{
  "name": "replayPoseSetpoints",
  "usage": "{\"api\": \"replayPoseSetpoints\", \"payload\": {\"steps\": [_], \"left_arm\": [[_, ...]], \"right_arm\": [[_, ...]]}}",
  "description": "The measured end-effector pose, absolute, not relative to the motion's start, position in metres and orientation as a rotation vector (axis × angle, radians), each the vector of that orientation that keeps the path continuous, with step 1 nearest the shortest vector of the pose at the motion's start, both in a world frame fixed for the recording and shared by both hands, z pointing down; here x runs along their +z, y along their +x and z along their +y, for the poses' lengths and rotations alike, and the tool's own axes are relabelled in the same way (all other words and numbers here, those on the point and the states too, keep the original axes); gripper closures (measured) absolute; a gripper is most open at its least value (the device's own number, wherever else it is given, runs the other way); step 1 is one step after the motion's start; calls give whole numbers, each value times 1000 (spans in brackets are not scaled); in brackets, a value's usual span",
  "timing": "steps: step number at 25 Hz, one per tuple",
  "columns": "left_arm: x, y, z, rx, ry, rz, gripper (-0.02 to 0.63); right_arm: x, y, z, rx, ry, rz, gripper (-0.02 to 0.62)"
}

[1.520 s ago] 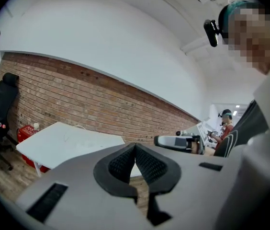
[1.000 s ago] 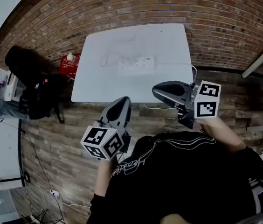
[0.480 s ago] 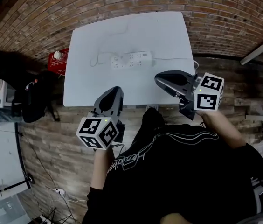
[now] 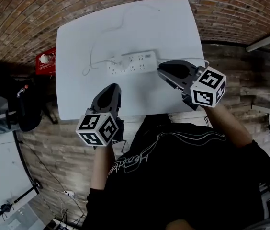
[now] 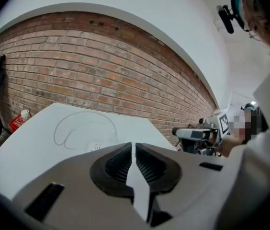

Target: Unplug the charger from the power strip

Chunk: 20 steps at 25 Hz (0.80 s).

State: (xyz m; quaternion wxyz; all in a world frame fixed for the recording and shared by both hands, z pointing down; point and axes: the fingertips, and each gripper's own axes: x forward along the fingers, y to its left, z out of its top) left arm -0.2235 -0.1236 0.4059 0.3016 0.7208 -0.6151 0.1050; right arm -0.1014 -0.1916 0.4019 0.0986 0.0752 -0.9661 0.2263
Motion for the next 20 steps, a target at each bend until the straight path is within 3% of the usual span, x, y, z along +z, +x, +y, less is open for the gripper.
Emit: {"api": "replayPoseSetpoints", "payload": {"steps": [3,20], "left_arm": [[428,-225,-134,318,1914,-1589,601],[500,-243,-155,357,1795,-1561,600]], "right_arm": [[439,-116,-207,481,251,-2770,470],[528,-164,-240,149,226,-2566,417]]}}
